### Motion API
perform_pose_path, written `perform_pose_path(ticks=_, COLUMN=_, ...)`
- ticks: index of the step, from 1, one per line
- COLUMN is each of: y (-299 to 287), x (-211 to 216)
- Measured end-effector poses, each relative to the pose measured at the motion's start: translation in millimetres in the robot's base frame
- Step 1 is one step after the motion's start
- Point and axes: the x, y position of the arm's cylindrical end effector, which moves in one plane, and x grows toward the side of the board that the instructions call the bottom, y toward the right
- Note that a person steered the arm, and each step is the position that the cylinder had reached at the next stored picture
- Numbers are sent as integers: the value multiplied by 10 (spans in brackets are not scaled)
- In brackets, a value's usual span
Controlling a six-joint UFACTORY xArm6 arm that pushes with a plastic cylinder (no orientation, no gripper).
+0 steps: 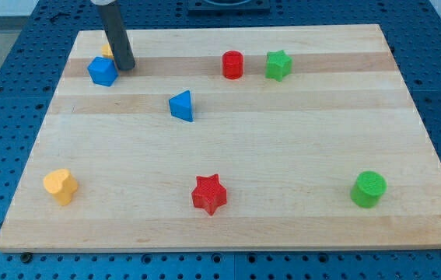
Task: Slide the blue cube and yellow hexagon a bit up
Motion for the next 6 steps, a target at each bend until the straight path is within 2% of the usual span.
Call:
perform_pose_path(ticks=1, y=397, x=526)
perform_pose_path(ticks=2, y=82, x=908)
perform_pose_path(ticks=3, y=-421, x=909)
perform_pose_path(ticks=4, y=-545, x=888)
perform_pose_path(ticks=6, y=-394, x=292)
